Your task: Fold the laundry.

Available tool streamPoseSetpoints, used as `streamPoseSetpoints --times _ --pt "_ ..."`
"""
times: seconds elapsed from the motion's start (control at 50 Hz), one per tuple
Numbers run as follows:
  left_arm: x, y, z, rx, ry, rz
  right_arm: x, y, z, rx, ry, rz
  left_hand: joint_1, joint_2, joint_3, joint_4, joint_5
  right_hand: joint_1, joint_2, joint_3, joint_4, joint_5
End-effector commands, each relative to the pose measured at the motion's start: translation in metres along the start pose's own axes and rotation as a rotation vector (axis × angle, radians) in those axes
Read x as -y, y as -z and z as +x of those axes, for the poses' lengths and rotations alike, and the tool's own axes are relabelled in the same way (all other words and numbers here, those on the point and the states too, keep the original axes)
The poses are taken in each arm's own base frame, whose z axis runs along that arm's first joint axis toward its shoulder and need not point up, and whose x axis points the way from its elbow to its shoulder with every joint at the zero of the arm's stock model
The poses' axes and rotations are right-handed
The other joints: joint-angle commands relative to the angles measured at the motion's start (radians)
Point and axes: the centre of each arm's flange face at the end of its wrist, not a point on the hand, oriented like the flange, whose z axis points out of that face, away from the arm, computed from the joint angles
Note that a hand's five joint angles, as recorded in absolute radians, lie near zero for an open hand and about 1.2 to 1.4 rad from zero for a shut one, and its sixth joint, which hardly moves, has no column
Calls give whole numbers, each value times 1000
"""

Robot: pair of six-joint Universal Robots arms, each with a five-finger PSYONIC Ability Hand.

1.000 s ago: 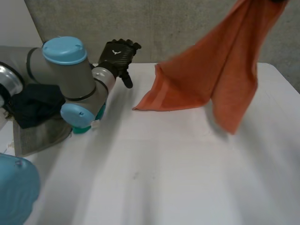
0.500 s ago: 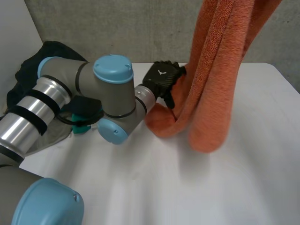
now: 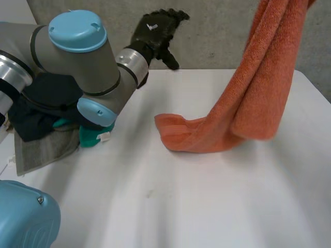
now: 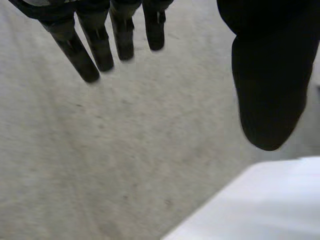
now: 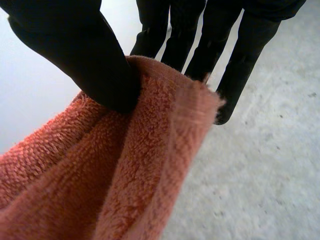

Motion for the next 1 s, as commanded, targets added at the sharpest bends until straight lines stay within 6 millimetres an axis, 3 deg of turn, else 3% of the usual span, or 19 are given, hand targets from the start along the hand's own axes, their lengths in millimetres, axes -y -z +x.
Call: streamPoseSetpoints --times 0.02,0.14,0.26,0.28,0.3,0.34,0.42,0.44,0.5,0.52,0.56,0.58,0.64,0.66,0.74,0.78,0.88,1.0 --pt "-59 17 34 -188 -15 -195 29 -2 -23 104 -70 69 -65 -111 -120 -111 -120 259 220 207 199 206" --pt "-77 21 54 -258 -4 -230 38 0 -41 259 -165 61 -65 -111 -120 -111 -120 259 220 207 199 206" --pt "-76 28 80 -336 56 -253 39 -4 -37 297 -173 94 -65 -111 -120 -111 -120 259 220 207 199 206" --pt "-76 29 84 -345 59 -257 36 -4 -33 291 -171 96 46 -1 -10 0 -9 259 220 207 199 206" --pt "-74 31 88 -357 66 -258 30 -5 -26 269 -171 91 652 605 597 606 597 259 220 207 199 206" --pt "-71 28 86 -340 67 -245 22 -5 -16 242 -178 80 1155 1108 1100 1109 1100 259 220 207 199 206" --pt "-59 9 38 -74 20 -167 4 -6 4 181 -181 55 1157 1110 1101 1111 1102 259 220 207 199 206" --pt "-51 4 19 31 -11 -129 -4 -6 10 160 -179 46 1157 1110 1101 1111 1102 259 220 207 199 206" --pt "-30 -3 -8 169 -63 -52 -17 -8 18 124 -177 29 1157 1110 1101 1111 1102 259 220 207 199 206" --pt "-13 -7 -23 218 -102 9 -27 -8 24 95 -173 14 1157 1110 1101 1111 1102 259 220 207 199 206" --pt "6 -10 -34 238 -143 72 -35 -9 31 61 -160 1 1157 1110 1101 1111 1102 259 220 207 199 206" --pt "27 -11 -42 250 -177 133 -42 -11 36 31 -138 -8 1157 1110 1101 1111 1102 259 220 207 199 206" --pt "58 -11 -52 271 -219 234 -55 -12 45 -18 -105 -38 1157 1110 1101 1111 1102 259 220 207 199 206" --pt "77 -10 -57 288 -235 295 -63 -13 50 -47 -83 -63 1157 1110 1101 1111 1102 259 220 207 199 206" --pt "107 -5 -67 332 -253 381 -79 -15 62 -118 -12 -116 1157 1110 1101 1111 1102 259 220 207 199 206" --pt "112 -1 -71 361 -256 379 -84 -15 65 -151 25 -133 1157 1110 1101 1111 1102 259 220 207 199 206" --pt "99 7 -76 409 -266 283 -95 -20 57 -203 133 -187 1157 1110 1101 1111 1102 259 220 207 199 206" --pt "29 33 -45 326 -270 -6 -141 -7 31 -176 178 -369 1157 1110 1101 1111 1102 259 220 207 199 206"
